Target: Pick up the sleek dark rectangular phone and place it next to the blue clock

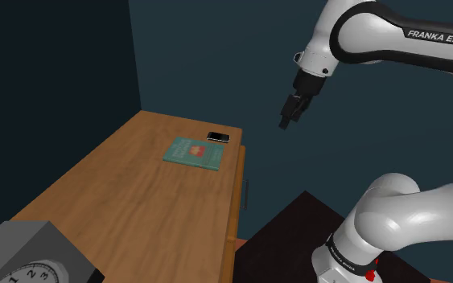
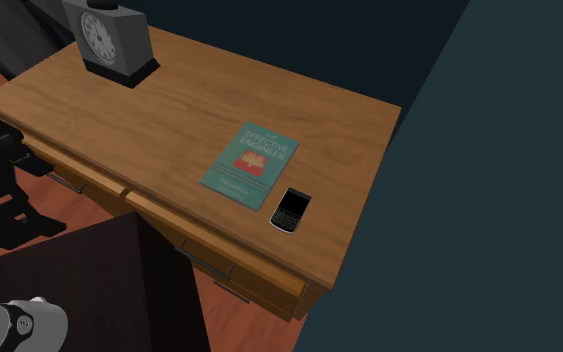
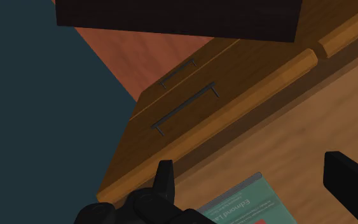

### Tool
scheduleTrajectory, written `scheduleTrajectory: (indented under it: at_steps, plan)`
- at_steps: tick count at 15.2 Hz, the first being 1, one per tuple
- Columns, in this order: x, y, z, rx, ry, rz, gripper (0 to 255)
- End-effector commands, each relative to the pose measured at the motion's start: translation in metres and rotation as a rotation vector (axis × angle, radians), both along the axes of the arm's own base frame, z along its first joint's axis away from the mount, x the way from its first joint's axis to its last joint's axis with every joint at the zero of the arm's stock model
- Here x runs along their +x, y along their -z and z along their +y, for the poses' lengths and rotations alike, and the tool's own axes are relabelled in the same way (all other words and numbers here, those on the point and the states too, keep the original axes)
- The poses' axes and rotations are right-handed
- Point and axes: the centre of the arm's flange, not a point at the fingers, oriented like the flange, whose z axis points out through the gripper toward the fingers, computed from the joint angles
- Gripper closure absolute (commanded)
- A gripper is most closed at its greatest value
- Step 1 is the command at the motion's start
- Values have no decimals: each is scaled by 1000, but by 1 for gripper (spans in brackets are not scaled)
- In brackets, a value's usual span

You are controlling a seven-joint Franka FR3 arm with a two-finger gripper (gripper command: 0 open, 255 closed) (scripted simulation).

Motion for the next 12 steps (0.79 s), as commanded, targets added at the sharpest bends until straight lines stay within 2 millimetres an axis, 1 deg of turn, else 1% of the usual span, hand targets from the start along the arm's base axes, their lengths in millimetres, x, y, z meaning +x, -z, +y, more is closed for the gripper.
scheduleTrajectory:
  at_steps: [1,12]
  plan:
    - [0,0,0,0,0,0,0]
    - [123,79,-24,-32,-123,22,0]
